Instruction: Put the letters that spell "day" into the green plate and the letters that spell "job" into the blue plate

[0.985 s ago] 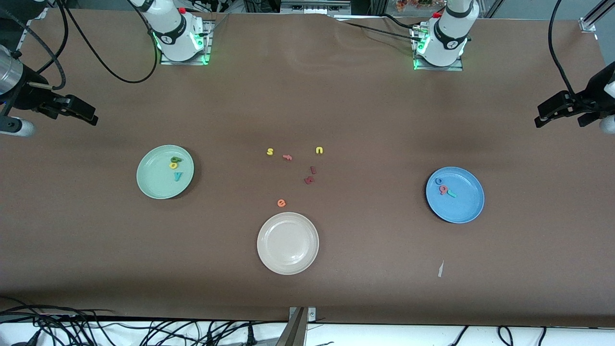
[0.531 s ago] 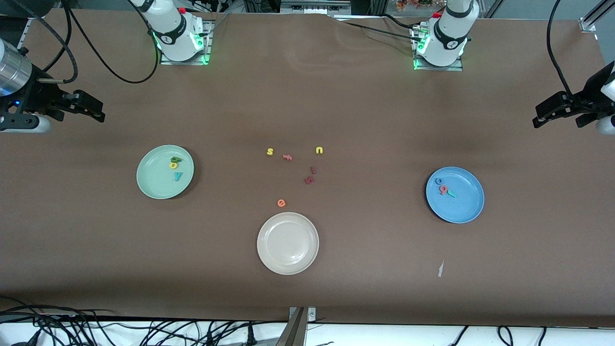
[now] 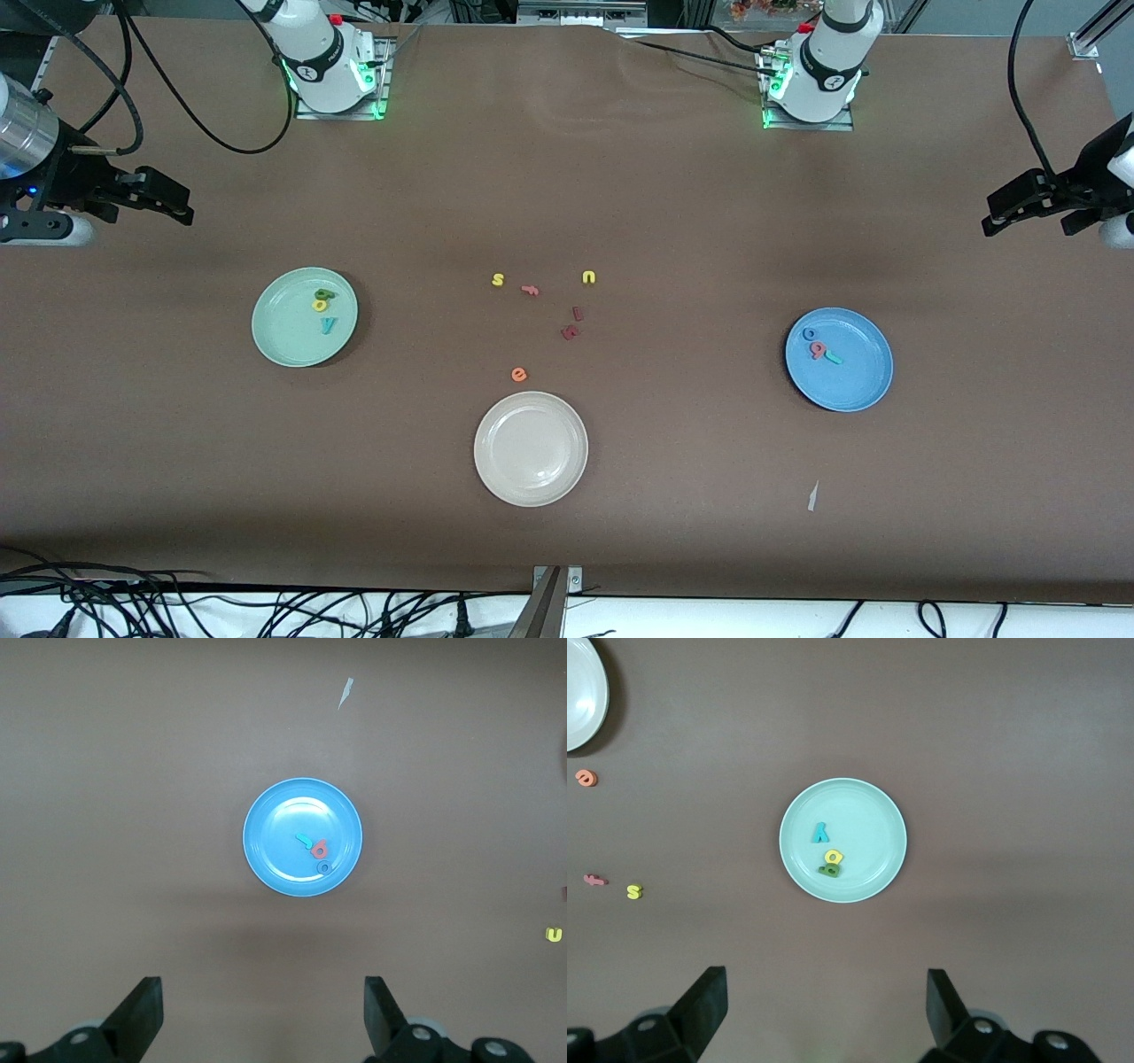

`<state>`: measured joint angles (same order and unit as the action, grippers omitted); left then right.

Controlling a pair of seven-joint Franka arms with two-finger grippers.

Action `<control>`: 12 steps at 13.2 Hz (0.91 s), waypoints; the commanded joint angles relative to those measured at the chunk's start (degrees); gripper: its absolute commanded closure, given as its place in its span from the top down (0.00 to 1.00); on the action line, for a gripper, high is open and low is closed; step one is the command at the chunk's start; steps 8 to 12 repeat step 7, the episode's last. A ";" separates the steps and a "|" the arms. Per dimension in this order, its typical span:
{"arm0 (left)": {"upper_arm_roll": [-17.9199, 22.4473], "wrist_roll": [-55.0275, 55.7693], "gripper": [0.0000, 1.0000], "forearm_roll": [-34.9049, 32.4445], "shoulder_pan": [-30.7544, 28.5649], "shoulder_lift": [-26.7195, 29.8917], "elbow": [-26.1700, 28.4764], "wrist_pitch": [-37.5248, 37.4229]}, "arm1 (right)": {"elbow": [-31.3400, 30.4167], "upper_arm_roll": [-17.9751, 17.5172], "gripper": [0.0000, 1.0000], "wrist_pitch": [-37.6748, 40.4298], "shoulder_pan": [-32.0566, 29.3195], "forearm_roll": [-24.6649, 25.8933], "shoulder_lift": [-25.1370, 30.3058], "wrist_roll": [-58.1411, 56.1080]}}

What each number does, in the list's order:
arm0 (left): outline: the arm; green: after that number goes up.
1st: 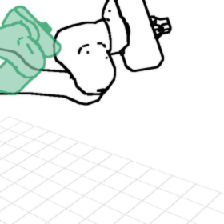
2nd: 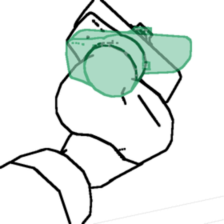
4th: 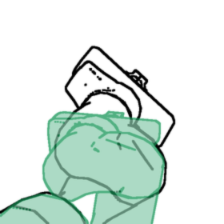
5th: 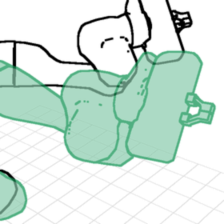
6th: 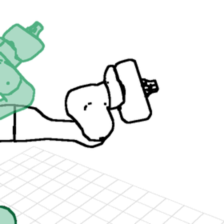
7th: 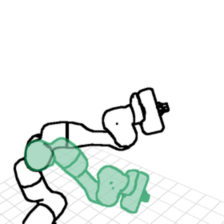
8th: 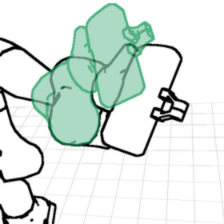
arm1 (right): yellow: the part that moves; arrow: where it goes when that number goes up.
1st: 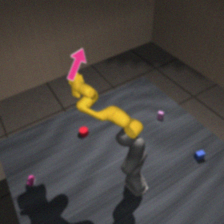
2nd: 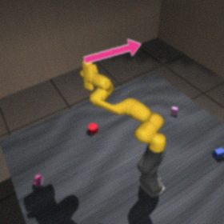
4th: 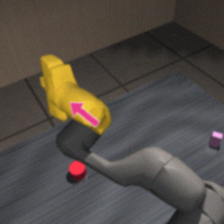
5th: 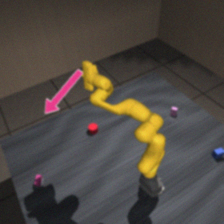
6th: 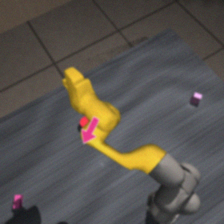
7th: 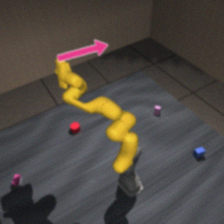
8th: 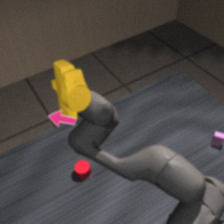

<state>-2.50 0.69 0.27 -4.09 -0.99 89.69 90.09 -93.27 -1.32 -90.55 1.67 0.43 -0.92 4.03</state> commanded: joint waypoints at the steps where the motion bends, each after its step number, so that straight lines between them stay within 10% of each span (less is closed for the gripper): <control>1: -0.05 -1.31 1.00 1.23 -0.04 0.37 0.66 0.97 | 1.42 0.09 0.99 1.34 -0.17 -0.69 -0.49 -1.04; 12: -0.05 -1.31 1.00 1.23 -0.04 0.46 0.66 0.97 | 1.51 0.09 0.99 1.34 0.00 -0.52 -0.49 -0.69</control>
